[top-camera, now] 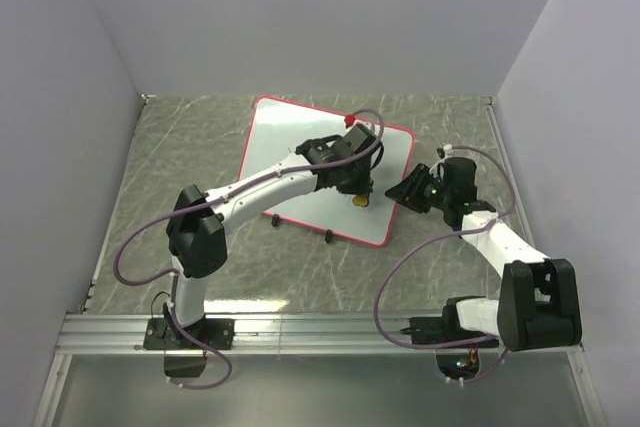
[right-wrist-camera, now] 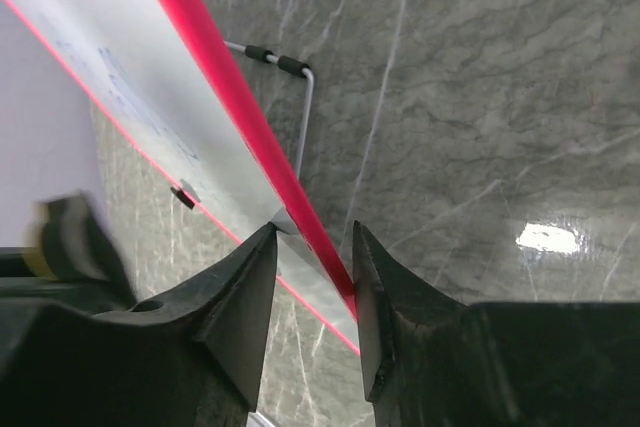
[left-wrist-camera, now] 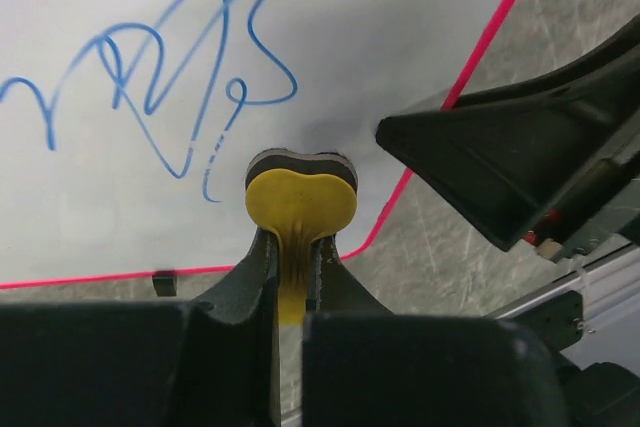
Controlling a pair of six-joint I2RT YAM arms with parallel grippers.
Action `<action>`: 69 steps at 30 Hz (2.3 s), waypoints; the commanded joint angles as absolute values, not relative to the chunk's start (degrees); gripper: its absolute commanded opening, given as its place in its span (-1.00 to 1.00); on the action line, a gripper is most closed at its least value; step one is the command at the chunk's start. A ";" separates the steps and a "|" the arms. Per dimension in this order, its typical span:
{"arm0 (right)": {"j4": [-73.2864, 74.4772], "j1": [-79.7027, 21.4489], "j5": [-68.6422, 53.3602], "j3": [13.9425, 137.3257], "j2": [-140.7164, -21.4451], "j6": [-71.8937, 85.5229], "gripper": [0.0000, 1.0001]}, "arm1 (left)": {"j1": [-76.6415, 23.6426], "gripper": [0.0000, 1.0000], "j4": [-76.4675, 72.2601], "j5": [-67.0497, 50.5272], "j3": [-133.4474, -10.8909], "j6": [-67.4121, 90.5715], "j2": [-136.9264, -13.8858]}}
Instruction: Erase the whiteboard
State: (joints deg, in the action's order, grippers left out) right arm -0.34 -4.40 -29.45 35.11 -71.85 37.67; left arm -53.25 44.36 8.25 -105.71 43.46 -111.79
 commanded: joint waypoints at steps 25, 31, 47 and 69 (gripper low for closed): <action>9.92 -5.01 -28.12 36.82 -69.70 29.80 -1.00 | -51.61 -0.99 11.88 26.63 -68.92 51.42 -101.43; 14.32 -6.06 -27.25 39.72 -69.79 28.66 -1.00 | -43.18 -0.99 7.48 26.02 -61.01 51.15 -96.95; 18.45 -8.26 -26.46 45.79 -72.60 28.30 -1.00 | -60.46 -0.99 7.91 20.13 -77.85 47.46 -109.24; 25.14 -8.79 -27.16 55.37 -77.07 24.26 -1.00 | -33.84 -0.99 7.38 20.30 -69.61 43.51 -103.89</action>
State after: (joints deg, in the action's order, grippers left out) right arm 23.73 -8.14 -25.32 51.88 -76.49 24.97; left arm -34.28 6.61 18.39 -71.48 46.30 -104.42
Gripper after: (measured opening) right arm 0.259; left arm 0.080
